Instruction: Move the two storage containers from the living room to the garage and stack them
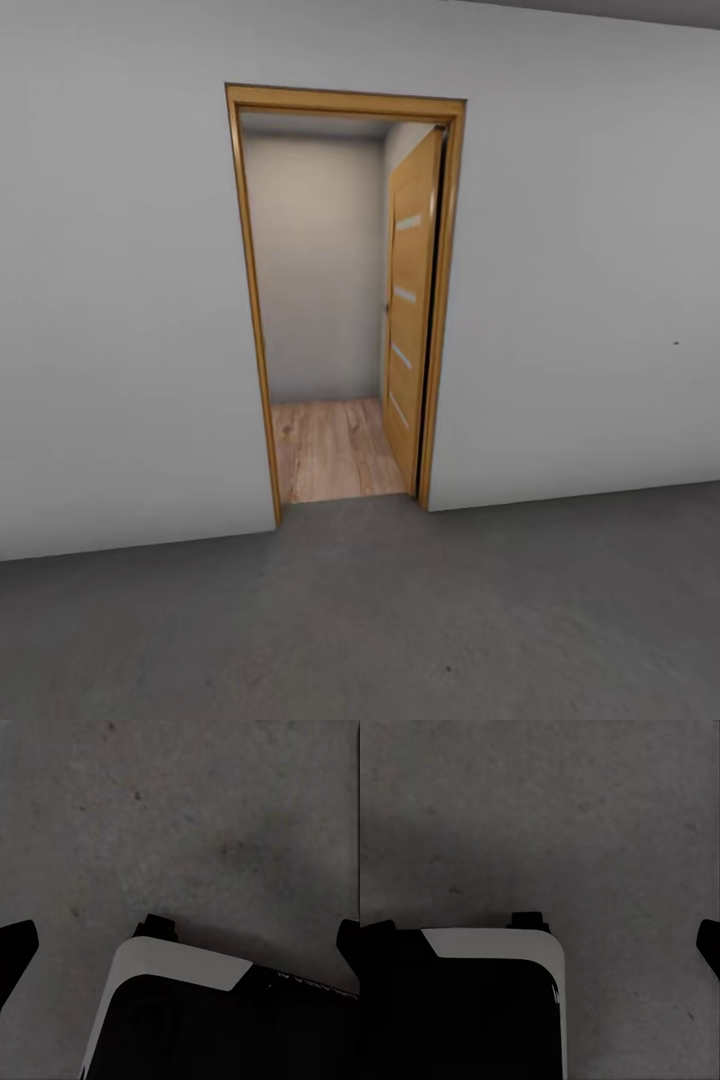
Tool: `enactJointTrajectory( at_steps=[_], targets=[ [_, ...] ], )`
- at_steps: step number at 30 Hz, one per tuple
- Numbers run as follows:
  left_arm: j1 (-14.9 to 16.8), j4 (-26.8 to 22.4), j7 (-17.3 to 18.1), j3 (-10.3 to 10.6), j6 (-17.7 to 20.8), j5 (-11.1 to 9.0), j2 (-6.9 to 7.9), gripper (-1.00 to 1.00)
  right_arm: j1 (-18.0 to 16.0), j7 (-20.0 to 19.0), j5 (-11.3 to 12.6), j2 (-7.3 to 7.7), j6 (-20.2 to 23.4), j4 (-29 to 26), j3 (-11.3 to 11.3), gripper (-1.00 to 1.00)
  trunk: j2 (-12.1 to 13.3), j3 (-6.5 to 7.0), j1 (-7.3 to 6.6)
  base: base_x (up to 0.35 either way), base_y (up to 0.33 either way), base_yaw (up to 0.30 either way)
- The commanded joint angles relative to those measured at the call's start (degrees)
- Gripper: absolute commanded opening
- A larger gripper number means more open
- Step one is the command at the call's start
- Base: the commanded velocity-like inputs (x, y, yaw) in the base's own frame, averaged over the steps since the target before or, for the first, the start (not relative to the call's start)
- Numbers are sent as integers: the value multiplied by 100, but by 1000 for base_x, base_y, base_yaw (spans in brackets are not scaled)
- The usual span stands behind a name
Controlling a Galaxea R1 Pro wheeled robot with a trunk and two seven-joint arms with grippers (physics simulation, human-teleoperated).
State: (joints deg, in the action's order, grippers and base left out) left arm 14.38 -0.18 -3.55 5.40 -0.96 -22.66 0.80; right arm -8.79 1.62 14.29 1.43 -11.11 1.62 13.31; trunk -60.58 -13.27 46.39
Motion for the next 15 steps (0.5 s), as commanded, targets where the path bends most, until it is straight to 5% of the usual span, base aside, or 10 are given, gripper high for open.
enactJointTrajectory(
  at_steps=[1,15],
  targets=[
    [3,0,-14,49,-10,-45,-1,100,-8,4,45,-2,-31,18,49,100,-4,-7,4,321,0,0],
    [3,0,-14,49,-12,-45,-1,100,-7,4,45,-2,-31,18,49,100,-4,-7,4,321,0,0]
  ],
)
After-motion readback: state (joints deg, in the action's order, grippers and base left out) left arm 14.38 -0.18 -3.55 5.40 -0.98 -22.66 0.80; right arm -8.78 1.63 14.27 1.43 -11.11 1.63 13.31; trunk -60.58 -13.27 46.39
